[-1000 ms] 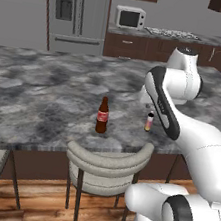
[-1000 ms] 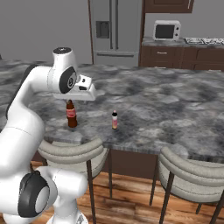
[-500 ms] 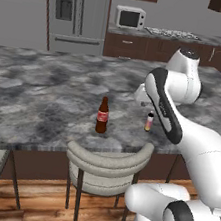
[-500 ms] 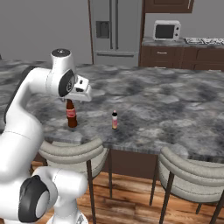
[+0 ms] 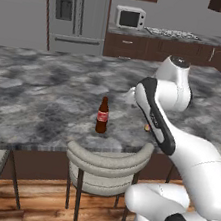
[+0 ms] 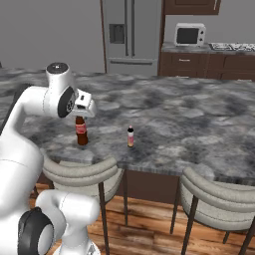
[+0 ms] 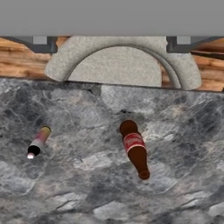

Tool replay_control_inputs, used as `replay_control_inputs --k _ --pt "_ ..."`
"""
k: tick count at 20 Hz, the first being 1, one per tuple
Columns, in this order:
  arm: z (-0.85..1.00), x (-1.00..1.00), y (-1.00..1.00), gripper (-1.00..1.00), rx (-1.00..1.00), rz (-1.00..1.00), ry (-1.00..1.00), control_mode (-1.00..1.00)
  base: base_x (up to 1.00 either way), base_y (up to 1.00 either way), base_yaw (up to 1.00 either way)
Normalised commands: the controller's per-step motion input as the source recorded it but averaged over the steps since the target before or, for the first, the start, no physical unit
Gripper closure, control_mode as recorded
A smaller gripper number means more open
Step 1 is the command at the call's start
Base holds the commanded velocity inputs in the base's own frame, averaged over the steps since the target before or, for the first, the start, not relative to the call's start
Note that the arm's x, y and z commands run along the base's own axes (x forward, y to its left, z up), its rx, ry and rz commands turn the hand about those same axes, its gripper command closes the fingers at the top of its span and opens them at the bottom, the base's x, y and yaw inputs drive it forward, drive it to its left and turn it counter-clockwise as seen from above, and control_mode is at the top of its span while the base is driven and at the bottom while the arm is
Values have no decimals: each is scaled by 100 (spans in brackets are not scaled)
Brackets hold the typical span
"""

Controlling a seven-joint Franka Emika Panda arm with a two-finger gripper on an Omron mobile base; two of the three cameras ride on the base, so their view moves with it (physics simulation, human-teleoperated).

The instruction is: Place the large bottle from the dining counter next to the other large bottle outside the sink, and place the small bottle from the dining counter next to the other small bottle inside the sink.

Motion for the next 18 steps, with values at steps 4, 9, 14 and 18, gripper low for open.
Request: replay_control_inputs --k 4,9,14,18 --pt "-10 0 10 -100 0 0 -8 -100 0 0 0" --pt "-5 0 10 -100 0 0 -7 -100 0 0 0" --pt "-4 0 16 -100 0 0 -7 -100 0 0 0" --pt "-16 0 19 -100 0 0 -5 -100 0 0 0"
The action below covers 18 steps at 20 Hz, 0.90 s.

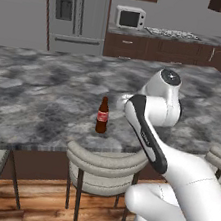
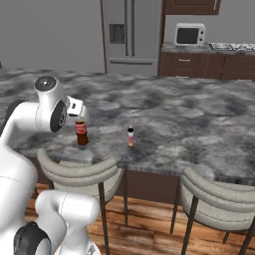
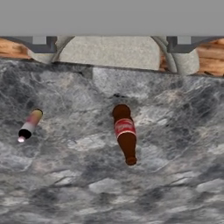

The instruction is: Place the large bottle from the dining counter next to the other large bottle outside the sink, and place the small bottle from the dining counter next to the other small bottle inside the sink.

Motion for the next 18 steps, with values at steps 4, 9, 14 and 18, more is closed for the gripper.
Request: replay_control_inputs --k 4,9,14,18 --pt "-24 0 18 -100 0 0 -4 -100 0 0 0" --pt "-19 0 12 -100 0 0 -5 -100 0 0 0" --pt "-15 5 13 -100 0 0 -5 -100 0 0 0" --pt "-10 8 13 -100 0 0 -3 -100 0 0 0"
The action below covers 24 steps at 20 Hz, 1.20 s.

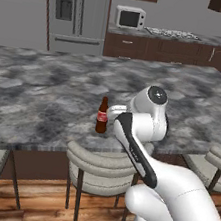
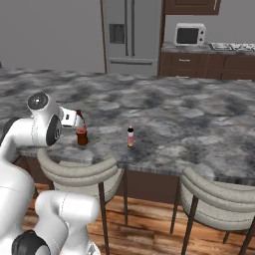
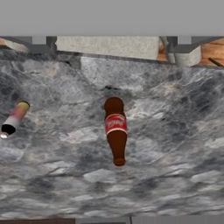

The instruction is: Place the large bottle from the dining counter next to the other large bottle outside the sink, and place the small bottle from the dining counter next to the other small bottle inside the sink.

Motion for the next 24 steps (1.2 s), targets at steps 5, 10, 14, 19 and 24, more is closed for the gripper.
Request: replay_control_inputs --k 5,10,14,19,24 --pt "-5 20 2 -100 0 0 0 -100 0 0 0" --pt "-4 28 0 -100 0 0 0 -100 0 0 0" --pt "-7 23 7 -100 0 0 0 -100 0 0 0" --pt "-7 22 12 -100 0 0 0 -100 0 0 0" --pt "-5 27 3 -100 0 0 0 -100 0 0 0"
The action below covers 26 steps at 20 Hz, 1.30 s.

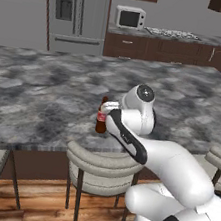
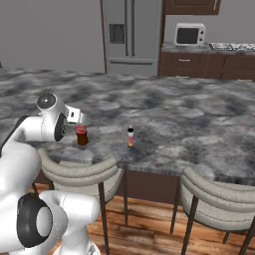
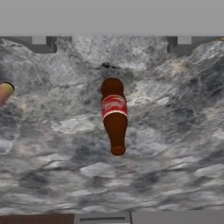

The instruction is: Place the large bottle from the dining counter next to the other large bottle outside the sink, and place the small bottle from the dining counter next to the other small bottle inside the sink.

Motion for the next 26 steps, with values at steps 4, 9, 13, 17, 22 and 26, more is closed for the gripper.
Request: replay_control_inputs --k 4,9,13,17,22,26 --pt "-8 26 0 -100 0 0 0 -100 0 0 0" --pt "-14 26 6 -100 0 0 0 -100 0 0 0" --pt "-14 23 8 -100 0 0 0 -100 0 0 0" --pt "-11 26 3 -100 0 0 0 -100 0 0 0" --pt "-11 24 4 -100 0 0 0 -100 0 0 0" --pt "-12 23 8 -100 0 0 0 -100 0 0 0"
